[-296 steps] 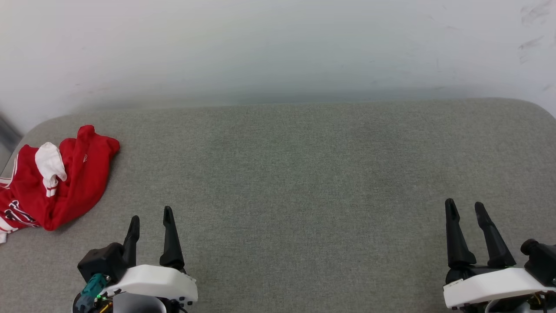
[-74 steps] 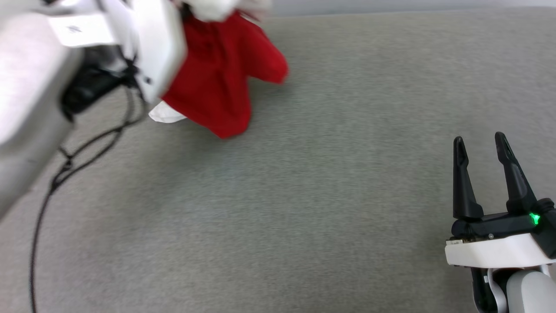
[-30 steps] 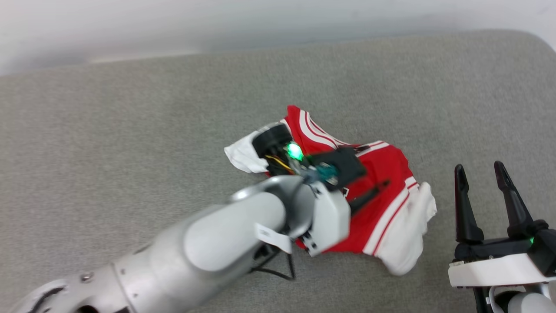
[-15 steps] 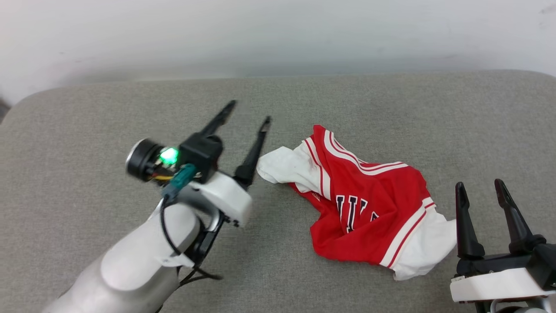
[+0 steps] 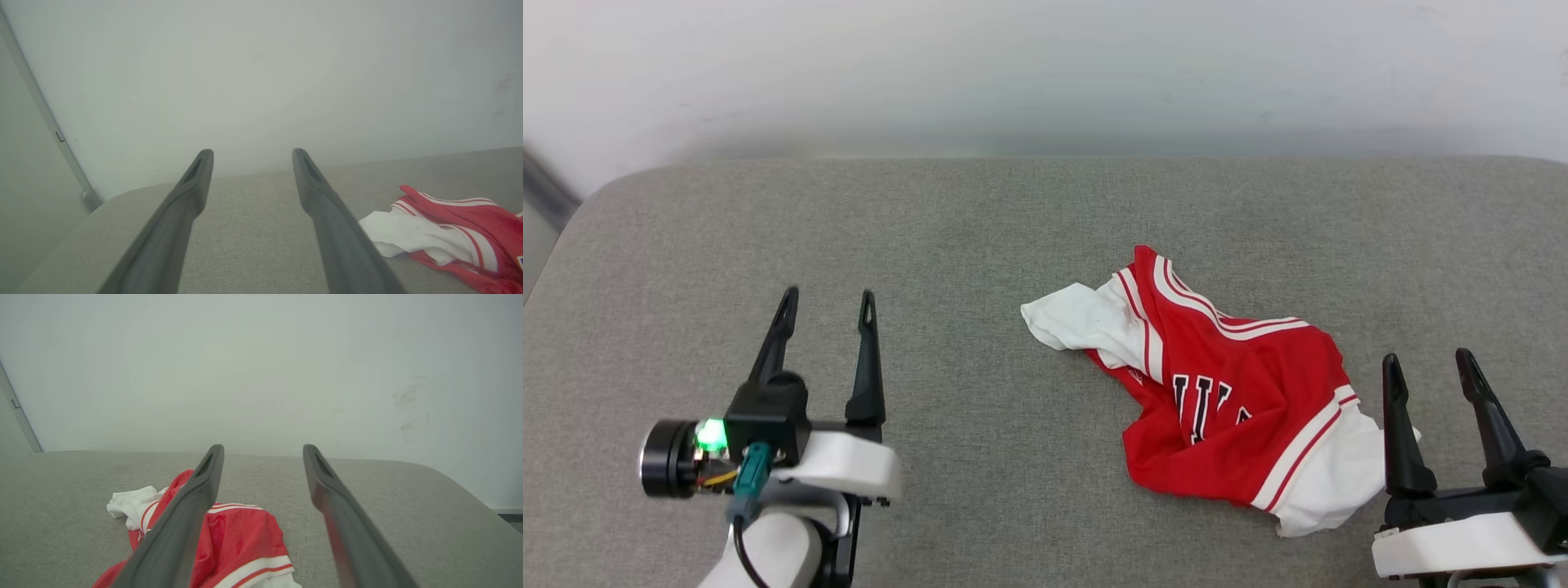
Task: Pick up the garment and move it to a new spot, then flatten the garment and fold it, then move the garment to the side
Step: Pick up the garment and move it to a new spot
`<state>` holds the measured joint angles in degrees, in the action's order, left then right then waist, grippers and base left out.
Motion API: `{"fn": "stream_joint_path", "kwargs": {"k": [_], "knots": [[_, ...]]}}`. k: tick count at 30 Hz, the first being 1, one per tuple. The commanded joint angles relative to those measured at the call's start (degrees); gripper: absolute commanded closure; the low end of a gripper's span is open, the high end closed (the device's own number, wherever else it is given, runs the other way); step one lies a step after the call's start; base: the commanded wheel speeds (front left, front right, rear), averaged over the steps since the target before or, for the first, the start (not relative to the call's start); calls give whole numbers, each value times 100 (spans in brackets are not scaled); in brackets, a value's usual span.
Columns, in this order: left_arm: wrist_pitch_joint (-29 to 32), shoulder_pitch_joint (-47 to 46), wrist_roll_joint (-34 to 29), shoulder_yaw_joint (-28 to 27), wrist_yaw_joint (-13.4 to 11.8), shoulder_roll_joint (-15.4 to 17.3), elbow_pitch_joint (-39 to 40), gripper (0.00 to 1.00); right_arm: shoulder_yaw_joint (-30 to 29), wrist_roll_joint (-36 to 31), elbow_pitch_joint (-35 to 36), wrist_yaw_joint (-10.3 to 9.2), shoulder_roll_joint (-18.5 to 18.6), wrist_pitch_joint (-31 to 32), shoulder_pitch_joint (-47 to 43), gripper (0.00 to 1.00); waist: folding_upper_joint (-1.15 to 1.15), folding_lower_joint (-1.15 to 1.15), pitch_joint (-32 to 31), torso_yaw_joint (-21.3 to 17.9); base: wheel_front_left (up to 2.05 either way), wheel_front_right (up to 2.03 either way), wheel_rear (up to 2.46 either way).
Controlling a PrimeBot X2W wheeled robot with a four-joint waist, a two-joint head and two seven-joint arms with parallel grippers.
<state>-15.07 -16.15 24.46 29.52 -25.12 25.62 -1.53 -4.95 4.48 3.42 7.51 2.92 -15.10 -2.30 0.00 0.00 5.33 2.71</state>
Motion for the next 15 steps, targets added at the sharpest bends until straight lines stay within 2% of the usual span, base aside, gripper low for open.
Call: {"fn": "stream_joint_path", "kwargs": {"k": [1,6,15], "knots": [[-13,275,-156,-211,73,-127,34,0,6,-14,-23,-3,-8,-10,-49,0,0,0,-13,9,0,0,0],[-14,791,-561,-755,318,-505,-1,0,14,5,-36,-3,-7,-10,-87,0,0,0,-31,25,0,0,0],[-14,1236,-1214,-1378,825,-1138,-143,0,16,97,-124,-3,-8,-10,-187,0,0,0,-103,49,0,0,0]]}}
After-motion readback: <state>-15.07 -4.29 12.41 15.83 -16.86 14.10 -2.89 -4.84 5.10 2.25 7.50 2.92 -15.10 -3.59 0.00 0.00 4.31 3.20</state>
